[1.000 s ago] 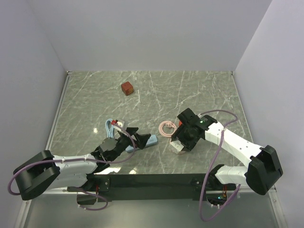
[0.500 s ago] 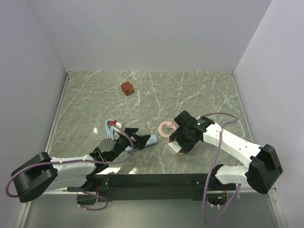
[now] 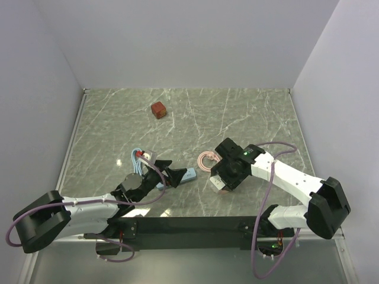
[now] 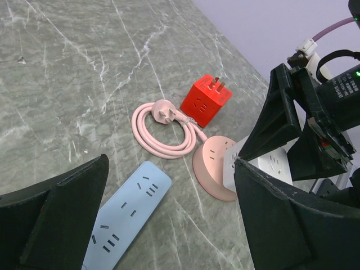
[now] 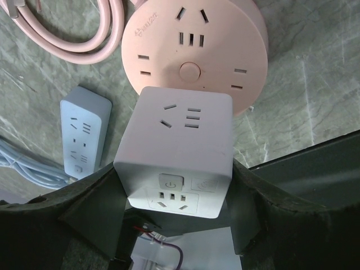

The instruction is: Insert the plug

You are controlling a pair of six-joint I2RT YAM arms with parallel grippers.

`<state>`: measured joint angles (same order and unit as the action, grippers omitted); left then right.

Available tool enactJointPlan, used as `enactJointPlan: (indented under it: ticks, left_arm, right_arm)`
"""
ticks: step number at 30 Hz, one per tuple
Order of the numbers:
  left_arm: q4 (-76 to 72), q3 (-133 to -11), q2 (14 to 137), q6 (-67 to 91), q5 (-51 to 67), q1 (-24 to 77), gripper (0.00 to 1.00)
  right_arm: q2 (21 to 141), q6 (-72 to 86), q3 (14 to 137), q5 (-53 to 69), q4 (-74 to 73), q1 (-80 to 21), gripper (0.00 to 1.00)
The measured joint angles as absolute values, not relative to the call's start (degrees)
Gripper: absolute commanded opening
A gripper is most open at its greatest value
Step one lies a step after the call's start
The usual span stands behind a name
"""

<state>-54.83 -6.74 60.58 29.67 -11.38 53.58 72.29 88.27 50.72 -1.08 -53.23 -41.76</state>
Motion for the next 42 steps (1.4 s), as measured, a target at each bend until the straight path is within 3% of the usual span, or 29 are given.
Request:
enactJointPlan:
  ticks: [31,42]
  left_arm:
    - [-54.50,-6.70,59.16,29.67,-11.51,52.90,0.99]
    - [-53.41,-5.76,58.26,29.67,-12.95,51.62,0.99]
  right_arm:
    - [78.13,90.28,51.77,0.49,-52.03,-41.89,0.00]
    - [76.31,90.15,46.74,7.46,-46.50,-38.00,0.00]
